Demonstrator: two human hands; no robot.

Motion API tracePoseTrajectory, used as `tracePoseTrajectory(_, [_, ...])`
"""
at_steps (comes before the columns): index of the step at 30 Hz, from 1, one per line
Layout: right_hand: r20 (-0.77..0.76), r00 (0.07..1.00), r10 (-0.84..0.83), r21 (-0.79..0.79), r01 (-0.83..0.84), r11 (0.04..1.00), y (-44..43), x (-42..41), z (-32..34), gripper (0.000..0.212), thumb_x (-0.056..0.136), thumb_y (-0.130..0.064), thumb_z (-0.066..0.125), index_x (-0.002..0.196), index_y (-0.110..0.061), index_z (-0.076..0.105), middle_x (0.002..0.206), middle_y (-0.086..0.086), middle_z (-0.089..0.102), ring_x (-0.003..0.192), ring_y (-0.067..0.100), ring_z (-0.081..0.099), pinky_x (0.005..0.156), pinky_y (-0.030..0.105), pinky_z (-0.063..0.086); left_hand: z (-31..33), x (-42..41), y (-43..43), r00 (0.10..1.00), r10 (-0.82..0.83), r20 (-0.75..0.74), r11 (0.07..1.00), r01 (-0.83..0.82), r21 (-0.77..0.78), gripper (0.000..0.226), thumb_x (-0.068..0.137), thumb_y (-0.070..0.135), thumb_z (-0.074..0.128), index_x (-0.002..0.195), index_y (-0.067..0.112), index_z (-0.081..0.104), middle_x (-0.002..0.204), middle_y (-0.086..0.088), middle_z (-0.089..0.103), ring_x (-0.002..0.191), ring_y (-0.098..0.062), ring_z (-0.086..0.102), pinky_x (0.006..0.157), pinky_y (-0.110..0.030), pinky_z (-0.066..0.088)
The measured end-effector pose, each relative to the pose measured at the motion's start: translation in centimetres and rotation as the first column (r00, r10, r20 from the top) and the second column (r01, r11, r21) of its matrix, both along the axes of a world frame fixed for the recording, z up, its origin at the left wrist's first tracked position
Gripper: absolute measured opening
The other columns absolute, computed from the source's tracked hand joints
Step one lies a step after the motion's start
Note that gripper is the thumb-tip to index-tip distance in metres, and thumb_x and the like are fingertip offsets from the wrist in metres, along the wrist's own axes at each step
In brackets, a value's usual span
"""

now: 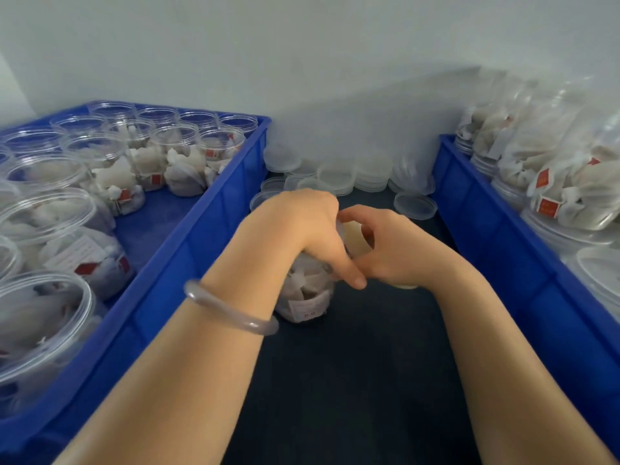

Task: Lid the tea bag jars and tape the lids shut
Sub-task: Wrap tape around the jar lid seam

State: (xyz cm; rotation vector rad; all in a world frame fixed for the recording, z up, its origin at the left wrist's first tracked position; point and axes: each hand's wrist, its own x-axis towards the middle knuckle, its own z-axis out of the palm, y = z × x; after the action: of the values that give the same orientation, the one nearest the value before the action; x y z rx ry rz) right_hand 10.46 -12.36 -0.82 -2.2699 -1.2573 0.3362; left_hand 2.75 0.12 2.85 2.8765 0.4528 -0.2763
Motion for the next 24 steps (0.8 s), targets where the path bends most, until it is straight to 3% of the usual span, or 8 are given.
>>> tracePoseTrajectory(2, [0.054, 0.998, -0.019, -0.028, 0.021, 0.999, 0.0, -0.2, 0.1, 0.073, 0.071, -0.026, 0.081, 0.134, -0.031, 0.044, 0.087, -0.016, 0.049, 0.078, 0.006, 0.052, 0.073, 0.031, 0.050, -0.5, 0.4, -0.1, 0.999, 0.003, 0.037, 1.000, -0.001, -0.031, 0.084, 0.052, 0.060, 0.082, 0.120, 0.021, 0.051, 0.109, 0.003, 0.055, 0.092, -0.015, 0.056, 0.070, -0.029, 0.048])
tracePoseTrajectory(5, [-0.005, 1.000, 0.012, -0.010, -0.012, 1.000, 0.0, -0.5, 0.1, 0.074, 0.072, -0.022, 0.078, 0.135, -0.028, 0.040, 0.101, -0.006, 0.055, 0.088, 0.010, 0.055, 0.078, 0.035, 0.051, -0.3, 0.2, 1.0, 1.000, 0.012, 0.025, 0.993, -0.009, -0.116, 0.076, 0.060, 0.046, 0.084, 0.122, 0.028, 0.044, 0.112, 0.006, 0.048, 0.096, -0.014, 0.052, 0.073, -0.031, 0.048])
tracePoseTrajectory(9, [-0.108, 0.994, -0.024, -0.045, 0.019, 0.999, 0.2, -0.7, -0.2, 0.071, 0.076, -0.020, 0.073, 0.133, -0.027, 0.030, 0.095, 0.000, 0.059, 0.077, 0.010, 0.059, 0.062, 0.027, 0.050, -0.5, 0.9, 0.9, 0.996, 0.074, 0.051, 0.976, -0.062, -0.211, 0.050, 0.068, 0.023, 0.072, 0.108, 0.031, 0.043, 0.099, 0.009, 0.047, 0.090, -0.015, 0.048, 0.077, -0.036, 0.043])
tracePoseTrajectory(12, [-0.160, 0.985, -0.059, -0.062, 0.050, 0.997, 0.1, -1.1, -0.5, 0.062, 0.082, -0.012, 0.066, 0.128, -0.025, 0.025, 0.092, 0.008, 0.060, 0.061, 0.015, 0.061, 0.051, 0.028, 0.053, -1.5, 1.2, -0.5, 0.986, 0.093, 0.138, 0.994, -0.084, -0.066, 0.035, 0.068, 0.022, 0.060, 0.098, 0.026, 0.043, 0.092, 0.005, 0.048, 0.091, -0.021, 0.043, 0.083, -0.043, 0.033])
tracePoseTrajectory(14, [-0.005, 0.998, -0.070, -0.038, 0.070, 0.997, 0.2, -1.6, -1.0, 0.057, 0.084, -0.007, 0.061, 0.128, -0.018, 0.026, 0.092, 0.009, 0.059, 0.069, 0.018, 0.059, 0.056, 0.032, 0.050, -2.4, 1.0, -0.9, 0.968, 0.100, 0.228, 0.995, -0.099, -0.016, 0.033, 0.068, 0.025, 0.060, 0.096, 0.025, 0.043, 0.085, 0.008, 0.045, 0.089, -0.020, 0.042, 0.078, -0.041, 0.031])
tracePoseTrajectory(16, [0.135, 0.985, -0.107, 0.009, 0.107, 0.994, 0.4, -2.3, -1.5, 0.053, 0.085, -0.006, 0.058, 0.128, -0.016, 0.029, 0.080, 0.004, 0.057, 0.066, 0.015, 0.055, 0.049, 0.029, 0.040, -2.8, 0.9, -0.9, 0.942, 0.143, 0.305, 0.990, -0.134, -0.051, 0.031, 0.069, 0.026, 0.060, 0.096, 0.027, 0.045, 0.083, 0.011, 0.045, 0.090, -0.018, 0.044, 0.078, -0.041, 0.031])
tracePoseTrajectory(19, [0.242, 0.945, -0.218, -0.007, 0.226, 0.974, 0.4, -3.1, -1.8, 0.046, 0.087, -0.008, 0.055, 0.126, -0.016, 0.032, 0.072, 0.001, 0.051, 0.058, 0.013, 0.049, 0.043, 0.025, 0.028, -2.8, 1.1, -0.8, 0.921, 0.181, 0.345, 0.983, -0.154, -0.104, 0.024, 0.073, 0.030, 0.061, 0.093, 0.030, 0.048, 0.085, 0.011, 0.047, 0.091, -0.017, 0.045, 0.077, -0.040, 0.030])
tracePoseTrajectory(24, [0.325, 0.902, -0.284, -0.088, 0.328, 0.941, -0.3, -4.3, -1.5, 0.027, 0.088, -0.008, 0.053, 0.108, -0.017, 0.037, 0.071, 0.000, 0.047, 0.058, 0.015, 0.048, 0.043, 0.024, 0.030, -2.6, 2.0, -0.9, 0.923, 0.204, 0.325, 0.979, -0.183, -0.094, 0.026, 0.074, 0.037, 0.065, 0.094, 0.026, 0.053, 0.089, 0.008, 0.053, 0.094, -0.018, 0.045, 0.077, -0.041, 0.028])
